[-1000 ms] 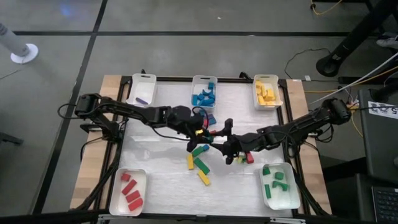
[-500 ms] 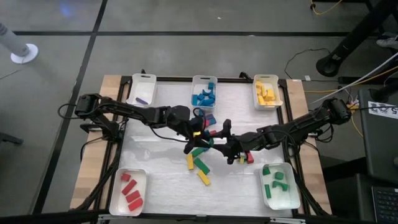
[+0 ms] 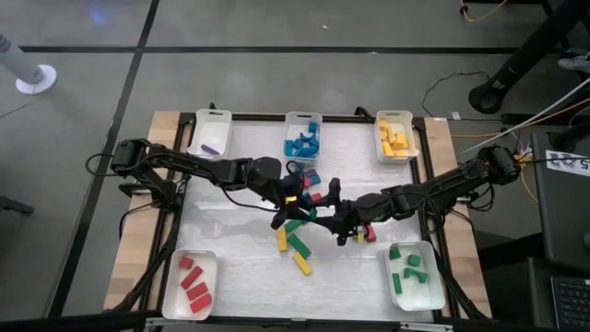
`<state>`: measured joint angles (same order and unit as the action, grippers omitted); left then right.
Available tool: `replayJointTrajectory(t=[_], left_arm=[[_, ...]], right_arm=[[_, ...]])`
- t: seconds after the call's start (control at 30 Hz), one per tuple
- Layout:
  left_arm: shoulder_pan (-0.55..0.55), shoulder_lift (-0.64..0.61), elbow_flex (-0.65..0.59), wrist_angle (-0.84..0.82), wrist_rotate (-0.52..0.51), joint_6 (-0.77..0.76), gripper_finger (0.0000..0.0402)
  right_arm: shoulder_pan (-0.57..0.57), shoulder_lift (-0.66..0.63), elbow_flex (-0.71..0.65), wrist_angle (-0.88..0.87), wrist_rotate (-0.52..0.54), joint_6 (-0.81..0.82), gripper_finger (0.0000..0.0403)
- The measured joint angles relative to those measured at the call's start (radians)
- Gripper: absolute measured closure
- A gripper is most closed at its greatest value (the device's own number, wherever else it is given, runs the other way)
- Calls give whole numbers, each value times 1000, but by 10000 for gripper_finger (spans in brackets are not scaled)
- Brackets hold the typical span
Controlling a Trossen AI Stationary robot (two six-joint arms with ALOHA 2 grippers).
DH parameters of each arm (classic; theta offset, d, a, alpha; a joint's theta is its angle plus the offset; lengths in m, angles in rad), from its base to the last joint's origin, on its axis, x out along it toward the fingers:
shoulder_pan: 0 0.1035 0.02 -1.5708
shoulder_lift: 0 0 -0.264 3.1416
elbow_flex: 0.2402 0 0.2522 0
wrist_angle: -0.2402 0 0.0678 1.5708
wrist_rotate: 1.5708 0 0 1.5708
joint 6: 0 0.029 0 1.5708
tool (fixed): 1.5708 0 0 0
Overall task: Sort blocks
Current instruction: Put the green block into the bottom right white bin
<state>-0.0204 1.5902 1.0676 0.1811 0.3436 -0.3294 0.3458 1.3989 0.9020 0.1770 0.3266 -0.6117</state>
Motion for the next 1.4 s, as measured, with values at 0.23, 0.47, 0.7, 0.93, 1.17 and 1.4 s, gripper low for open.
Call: replayJointTrajectory(t=[0.23, 0.47, 0.7, 0.93, 1.17, 1.4], left_arm=[[0, 0, 0, -2, -5, 0, 279], [0, 0, -1, 7, -2, -5, 279], [0, 0, -2, 8, 0, -12, 278], [0, 0, -2, 12, -4, -5, 275], [3, -1, 3, 31, -22, 22, 221], [4, -1, 2, 20, -12, 19, 193]], right_arm=[[0, 0, 0, 10, -22, 0, 196], [-6, -1, 0, 5, -33, -7, 233], [-12, -1, 0, -4, -37, -13, 248], [-12, -1, 0, -1, -34, -2, 238], [-12, 3, 0, -7, -41, 9, 248], [-12, 2, -1, -3, -39, 9, 248]])
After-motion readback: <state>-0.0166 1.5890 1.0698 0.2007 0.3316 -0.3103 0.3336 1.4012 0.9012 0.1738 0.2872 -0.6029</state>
